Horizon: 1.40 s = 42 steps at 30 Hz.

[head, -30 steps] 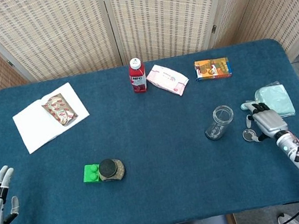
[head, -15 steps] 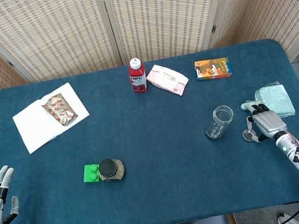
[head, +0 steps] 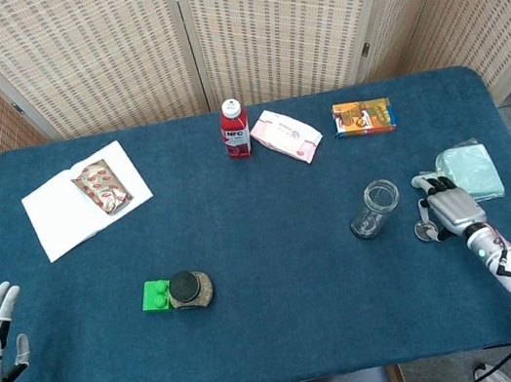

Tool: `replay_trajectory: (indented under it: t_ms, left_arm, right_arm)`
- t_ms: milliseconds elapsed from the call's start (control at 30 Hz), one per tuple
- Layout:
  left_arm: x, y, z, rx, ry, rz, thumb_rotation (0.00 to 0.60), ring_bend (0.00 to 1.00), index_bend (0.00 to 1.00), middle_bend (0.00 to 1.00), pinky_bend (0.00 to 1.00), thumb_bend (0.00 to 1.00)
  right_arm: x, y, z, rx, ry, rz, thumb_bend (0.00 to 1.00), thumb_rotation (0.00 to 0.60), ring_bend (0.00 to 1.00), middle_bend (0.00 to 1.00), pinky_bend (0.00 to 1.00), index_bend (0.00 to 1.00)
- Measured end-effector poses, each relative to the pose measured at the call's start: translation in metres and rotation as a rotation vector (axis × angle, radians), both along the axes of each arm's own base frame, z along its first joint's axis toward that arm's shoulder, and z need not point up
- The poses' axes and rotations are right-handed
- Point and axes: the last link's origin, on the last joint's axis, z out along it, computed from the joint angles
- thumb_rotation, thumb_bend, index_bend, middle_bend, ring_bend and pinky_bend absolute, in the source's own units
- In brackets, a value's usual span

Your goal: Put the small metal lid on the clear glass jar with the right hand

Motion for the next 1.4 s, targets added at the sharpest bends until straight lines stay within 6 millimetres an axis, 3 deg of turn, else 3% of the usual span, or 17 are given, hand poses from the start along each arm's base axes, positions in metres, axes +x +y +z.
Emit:
replay_trajectory:
  t_ms: [1400]
  left_arm:
    - [0.000, -0.004, 0.011, 0.037, -0.023, -0.019, 0.600, 0.00, 0.00, 0.06, 0.00, 0.54]
  right_arm:
    - [0.004, -0.006, -0.010, 0.007, 0.012, 0.017, 0.31, 0.600, 0.00, 0.05, 0.00, 0.69]
